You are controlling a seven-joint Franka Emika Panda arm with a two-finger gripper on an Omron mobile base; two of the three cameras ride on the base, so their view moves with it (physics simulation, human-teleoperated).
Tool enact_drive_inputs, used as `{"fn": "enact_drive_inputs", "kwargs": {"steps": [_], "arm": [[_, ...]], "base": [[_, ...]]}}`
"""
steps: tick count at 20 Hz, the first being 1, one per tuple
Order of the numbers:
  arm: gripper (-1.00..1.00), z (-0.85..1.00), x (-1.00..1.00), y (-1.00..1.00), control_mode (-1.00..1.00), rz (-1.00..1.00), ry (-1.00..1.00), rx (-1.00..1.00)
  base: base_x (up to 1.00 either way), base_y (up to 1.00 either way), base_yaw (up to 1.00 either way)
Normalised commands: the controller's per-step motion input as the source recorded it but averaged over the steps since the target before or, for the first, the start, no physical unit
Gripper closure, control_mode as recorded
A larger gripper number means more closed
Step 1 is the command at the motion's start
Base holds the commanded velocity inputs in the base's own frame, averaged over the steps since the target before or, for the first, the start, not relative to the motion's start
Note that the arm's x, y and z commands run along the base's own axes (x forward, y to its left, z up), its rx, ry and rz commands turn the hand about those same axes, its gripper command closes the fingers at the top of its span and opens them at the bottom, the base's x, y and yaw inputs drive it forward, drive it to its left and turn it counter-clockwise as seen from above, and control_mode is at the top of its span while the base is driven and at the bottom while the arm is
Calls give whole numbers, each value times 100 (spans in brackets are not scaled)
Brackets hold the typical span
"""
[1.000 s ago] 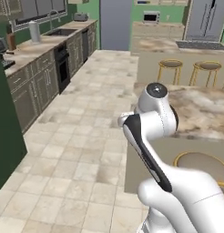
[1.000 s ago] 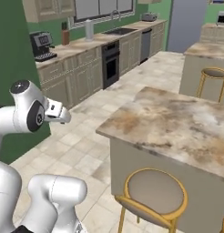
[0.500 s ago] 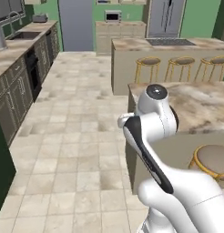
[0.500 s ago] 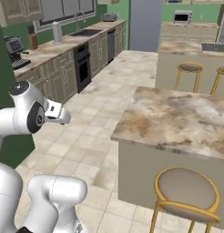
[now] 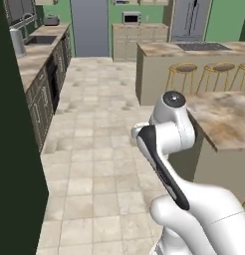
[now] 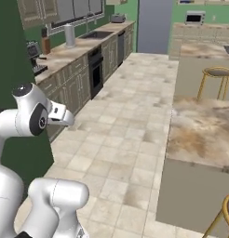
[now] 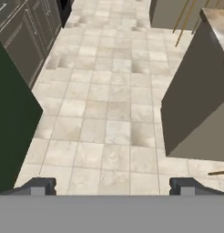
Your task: Retrieve the tupperware and aluminum foil from the cabinet and place them on the dining counter near the plate with carrot and squash to prepare for storing leftovers.
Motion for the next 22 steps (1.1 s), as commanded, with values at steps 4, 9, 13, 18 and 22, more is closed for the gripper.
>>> {"fn": "enact_drive_inputs", "kwargs": {"steps": [4,9,13,18,22], "arm": [[-100,0,0,0,100,0,0,0],[-100,0,0,0,100,0,0,0],[-100,0,0,0,100,0,0,0],[-100,0,0,0,100,0,0,0],[-100,0,0,0,100,0,0,0]], "base": [[100,31,0],[100,4,-2],[100,0,-5],[100,0,-12],[100,0,-12]]}}
